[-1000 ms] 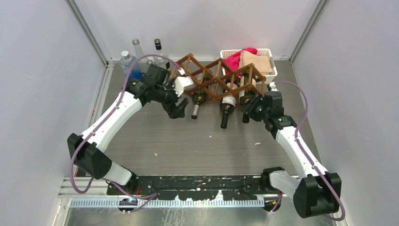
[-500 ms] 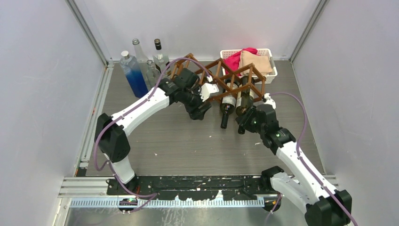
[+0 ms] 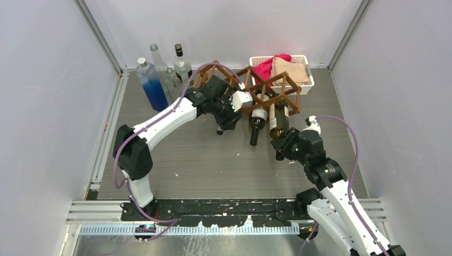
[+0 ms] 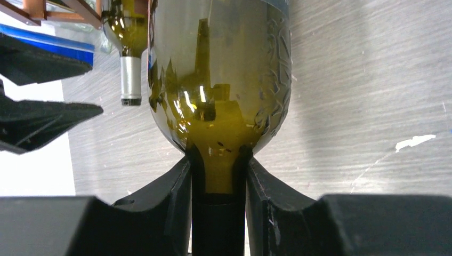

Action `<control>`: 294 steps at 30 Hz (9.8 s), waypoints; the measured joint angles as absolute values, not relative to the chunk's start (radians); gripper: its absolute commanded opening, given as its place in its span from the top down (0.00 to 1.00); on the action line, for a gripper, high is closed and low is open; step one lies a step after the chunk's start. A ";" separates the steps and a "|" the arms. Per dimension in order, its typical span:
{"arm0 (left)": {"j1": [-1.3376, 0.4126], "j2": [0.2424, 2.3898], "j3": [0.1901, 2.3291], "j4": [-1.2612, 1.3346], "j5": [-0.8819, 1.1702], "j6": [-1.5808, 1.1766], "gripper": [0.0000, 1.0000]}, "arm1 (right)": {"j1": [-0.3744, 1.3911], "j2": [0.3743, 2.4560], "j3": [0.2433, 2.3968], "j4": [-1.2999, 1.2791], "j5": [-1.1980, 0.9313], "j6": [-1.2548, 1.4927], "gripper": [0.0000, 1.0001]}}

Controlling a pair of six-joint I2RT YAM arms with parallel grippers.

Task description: Take the wine bottle off the wine rack

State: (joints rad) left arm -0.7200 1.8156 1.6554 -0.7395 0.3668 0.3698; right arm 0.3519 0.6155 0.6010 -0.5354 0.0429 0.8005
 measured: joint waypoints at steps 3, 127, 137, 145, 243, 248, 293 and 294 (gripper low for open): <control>-0.720 1.816 1.660 -0.733 0.366 0.371 0.49 | 0.352 0.563 0.601 -0.591 0.013 0.820 0.99; -0.421 1.077 1.051 -0.490 0.277 0.443 1.00 | 0.804 1.175 1.571 -0.946 0.001 0.802 0.00; -0.324 1.233 1.327 -0.418 0.303 0.153 1.00 | 0.796 1.169 1.510 -0.975 0.107 0.792 0.02; -0.291 1.251 1.253 -0.316 0.348 -0.004 1.00 | 0.794 1.175 1.506 -0.966 0.127 0.788 0.03; -0.134 1.316 0.886 0.234 0.646 0.183 0.10 | 0.777 1.196 1.293 -0.766 0.182 0.815 0.00; -0.134 1.293 0.949 0.187 0.696 0.182 0.30 | 0.777 1.191 1.291 -0.765 0.182 0.817 0.00; -0.090 1.454 1.052 0.216 0.693 0.157 0.05 | 0.772 1.403 1.320 -0.708 0.259 0.819 0.07; -0.090 1.449 1.050 0.211 0.693 0.163 0.01 | 0.772 1.424 1.318 -0.695 0.263 0.819 0.08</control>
